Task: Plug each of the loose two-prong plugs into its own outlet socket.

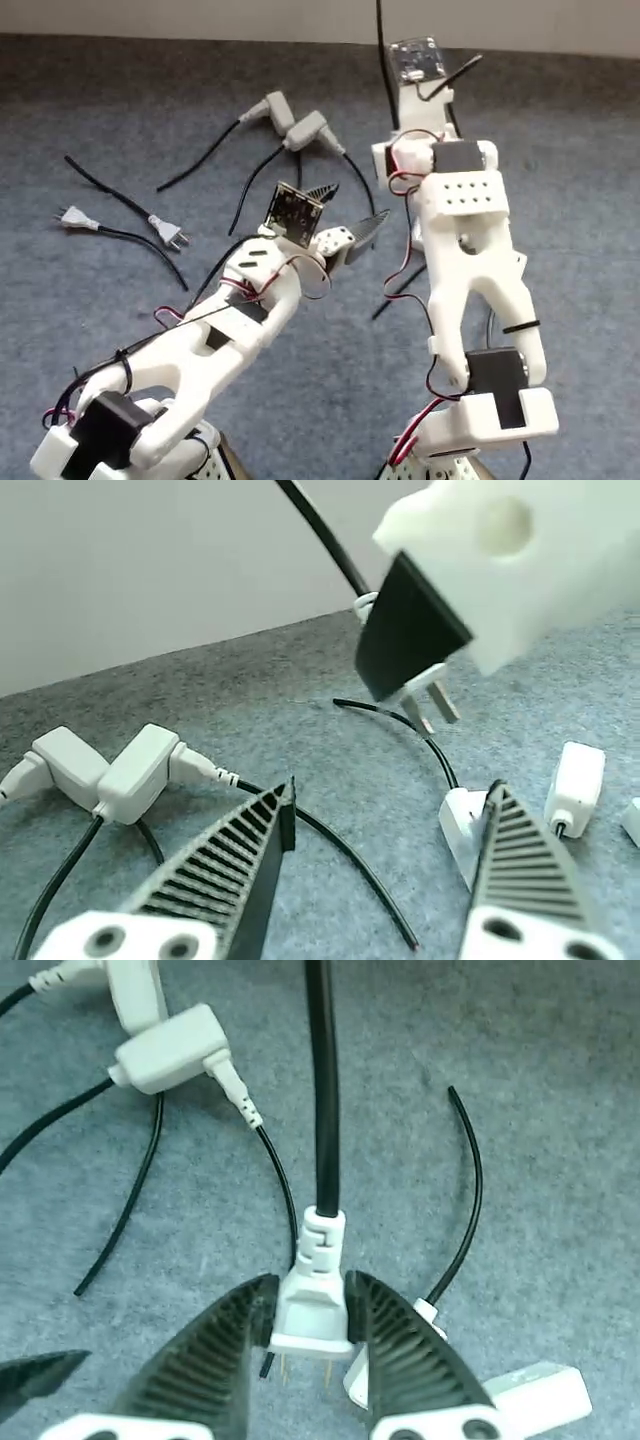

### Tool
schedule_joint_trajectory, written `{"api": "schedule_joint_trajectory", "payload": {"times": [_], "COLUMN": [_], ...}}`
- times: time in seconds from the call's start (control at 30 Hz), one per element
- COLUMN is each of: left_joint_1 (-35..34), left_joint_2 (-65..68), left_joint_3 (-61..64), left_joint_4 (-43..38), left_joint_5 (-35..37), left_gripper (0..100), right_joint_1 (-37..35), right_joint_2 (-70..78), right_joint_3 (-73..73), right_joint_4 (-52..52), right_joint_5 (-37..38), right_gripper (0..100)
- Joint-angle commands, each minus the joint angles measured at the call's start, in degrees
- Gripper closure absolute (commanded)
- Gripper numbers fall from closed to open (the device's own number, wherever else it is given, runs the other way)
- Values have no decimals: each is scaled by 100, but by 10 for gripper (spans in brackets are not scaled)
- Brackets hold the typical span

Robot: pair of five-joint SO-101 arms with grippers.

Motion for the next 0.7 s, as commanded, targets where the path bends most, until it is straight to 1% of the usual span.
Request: {"api": "schedule_joint_trajectory", "payload": {"times": [0.0, 0.13, 0.2, 0.4, 0.5, 0.67], "left_joint_1": [84, 40, 31, 31, 4, -277], "left_joint_2": [-22, -13, 4, 4, 4, 13], "left_joint_3": [-31, -31, -40, -40, -40, -171], "left_joint_4": [-141, -141, -149, -149, -149, -132], "left_joint_5": [-44, -44, -44, -44, -44, -18], "left_gripper": [705, 705, 705, 705, 705, 705], "right_joint_1": [-286, -567, -664, -646, -699, -866], "right_joint_2": [-84, -110, -119, -198, -637, -1886], "right_joint_3": [-251, -215, -101, 277, 602, 1288], "right_joint_4": [-215, -154, 40, 347, 444, 629], "right_joint_5": [62, 26, 26, 26, 18, 44], "right_gripper": [965, 965, 965, 966, 980, 989]}}
